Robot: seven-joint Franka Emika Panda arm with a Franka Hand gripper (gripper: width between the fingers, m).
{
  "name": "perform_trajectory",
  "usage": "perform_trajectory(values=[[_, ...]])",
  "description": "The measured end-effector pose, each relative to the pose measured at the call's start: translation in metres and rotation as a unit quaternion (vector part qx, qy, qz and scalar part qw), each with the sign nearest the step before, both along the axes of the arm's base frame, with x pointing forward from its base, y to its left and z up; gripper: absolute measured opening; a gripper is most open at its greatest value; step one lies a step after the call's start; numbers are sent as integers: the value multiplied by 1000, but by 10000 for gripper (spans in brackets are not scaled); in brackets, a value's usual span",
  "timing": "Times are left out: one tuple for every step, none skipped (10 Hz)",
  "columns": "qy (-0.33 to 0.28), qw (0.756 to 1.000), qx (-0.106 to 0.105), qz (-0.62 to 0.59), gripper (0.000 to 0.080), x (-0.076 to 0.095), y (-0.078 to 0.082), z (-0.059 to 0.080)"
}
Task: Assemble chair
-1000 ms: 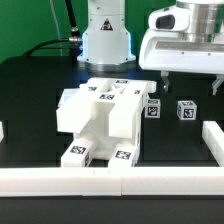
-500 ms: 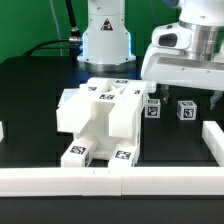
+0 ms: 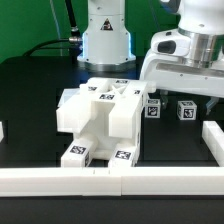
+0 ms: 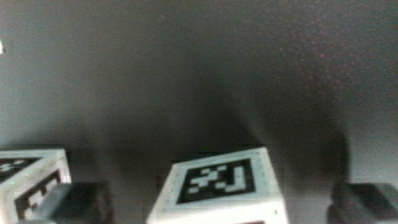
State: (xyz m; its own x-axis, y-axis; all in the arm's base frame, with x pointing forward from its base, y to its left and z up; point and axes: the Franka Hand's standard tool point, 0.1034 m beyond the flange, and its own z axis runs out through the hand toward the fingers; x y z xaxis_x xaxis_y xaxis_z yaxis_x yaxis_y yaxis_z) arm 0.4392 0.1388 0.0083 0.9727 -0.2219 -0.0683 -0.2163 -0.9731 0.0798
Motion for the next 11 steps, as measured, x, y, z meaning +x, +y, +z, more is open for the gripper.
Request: perform_trajectory(values=[[0,1000,0,-1,404,0,-1,0],[-1,1000,0,-1,404,1,-1,0],[-1,1000,0,-1,284,1,-1,0],[-1,1000,0,-1,284,1,-2,0],[-2,1000,0,0,284,2,-3,1],[-3,1000,2,2,284,3,-5,3],[-5,1000,4,4,284,5,-8,8],[-4,1000,9,7,284,7,-10,16],[-5,1000,16,10,284,10,-14,32],[-8,1000,24,7,284,15,-21,49],[-6,1000,30,2,284,20,-28,62]])
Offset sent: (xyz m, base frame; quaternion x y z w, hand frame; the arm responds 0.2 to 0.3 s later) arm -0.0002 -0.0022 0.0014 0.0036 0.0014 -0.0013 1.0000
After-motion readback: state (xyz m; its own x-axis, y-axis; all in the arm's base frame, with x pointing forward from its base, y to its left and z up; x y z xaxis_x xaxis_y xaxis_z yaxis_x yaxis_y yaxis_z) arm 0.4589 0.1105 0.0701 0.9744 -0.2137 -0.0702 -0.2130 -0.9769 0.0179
